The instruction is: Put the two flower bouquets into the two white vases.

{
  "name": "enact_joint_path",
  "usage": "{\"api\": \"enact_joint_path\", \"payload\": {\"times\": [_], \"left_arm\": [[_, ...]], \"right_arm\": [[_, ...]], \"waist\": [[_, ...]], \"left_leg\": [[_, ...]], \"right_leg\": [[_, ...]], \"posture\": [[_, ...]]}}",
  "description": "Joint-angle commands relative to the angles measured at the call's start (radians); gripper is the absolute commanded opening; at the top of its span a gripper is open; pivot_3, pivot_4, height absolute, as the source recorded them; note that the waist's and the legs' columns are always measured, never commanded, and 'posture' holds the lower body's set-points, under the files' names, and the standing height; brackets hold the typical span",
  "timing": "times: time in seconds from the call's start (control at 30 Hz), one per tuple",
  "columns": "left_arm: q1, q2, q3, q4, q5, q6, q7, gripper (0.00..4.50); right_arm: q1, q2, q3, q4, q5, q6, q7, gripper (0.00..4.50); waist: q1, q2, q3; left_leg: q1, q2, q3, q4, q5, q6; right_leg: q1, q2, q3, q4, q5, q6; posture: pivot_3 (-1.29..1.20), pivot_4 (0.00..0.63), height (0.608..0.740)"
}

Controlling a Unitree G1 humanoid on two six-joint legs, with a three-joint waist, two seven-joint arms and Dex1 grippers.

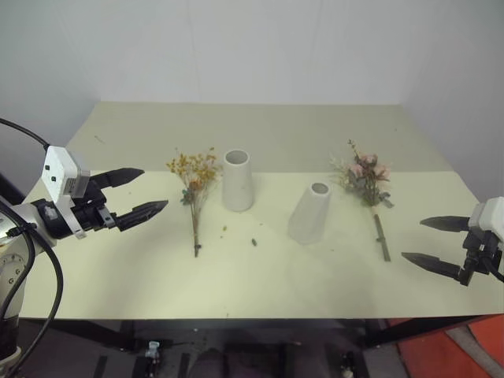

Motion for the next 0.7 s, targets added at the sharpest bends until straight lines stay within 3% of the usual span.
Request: {"api": "enact_joint_path", "payload": {"times": [0.03,0.43,0.53,0.7], "left_arm": [[-0.021,0.013,0.005,-0.010,0.003,-0.015,-0.004,4.50],[-0.027,0.013,-0.001,-0.004,0.008,-0.025,-0.003,4.50],[-0.031,0.013,-0.010,-0.002,0.015,-0.026,0.002,4.50],[-0.089,0.034,-0.107,-0.043,0.051,-0.013,-0.010,4.50]], "right_arm": [[-0.009,-0.014,-0.024,-0.015,0.009,-0.011,0.001,4.48],[0.005,-0.002,-0.030,-0.031,0.008,-0.008,-0.015,4.48],[-0.028,-0.004,-0.006,-0.027,0.004,0.056,-0.077,4.48],[-0.244,0.019,0.172,0.043,-0.105,0.245,-0.320,4.48]], "waist": [[0.000,0.000,0.000],[0.000,0.000,0.000],[-0.001,0.000,0.000],[-0.005,0.000,0.000]], "left_leg": [[0.000,0.000,0.000,0.000,0.000,0.000],[0.000,0.000,0.000,0.000,0.000,0.000],[0.000,0.000,0.000,0.000,0.000,0.000],[0.001,0.000,0.000,0.001,0.000,0.000]], "right_leg": [[0.000,0.000,0.000,0.000,0.000,0.000],[0.000,0.000,0.000,0.000,0.000,0.000],[0.000,0.000,0.000,0.000,0.000,0.000],[0.001,0.000,0.000,0.000,0.000,-0.001]], "posture": [[0.00,0.150,0.740],[0.00,0.150,0.740],[0.00,0.150,0.740],[0.00,0.150,0.740]]}}
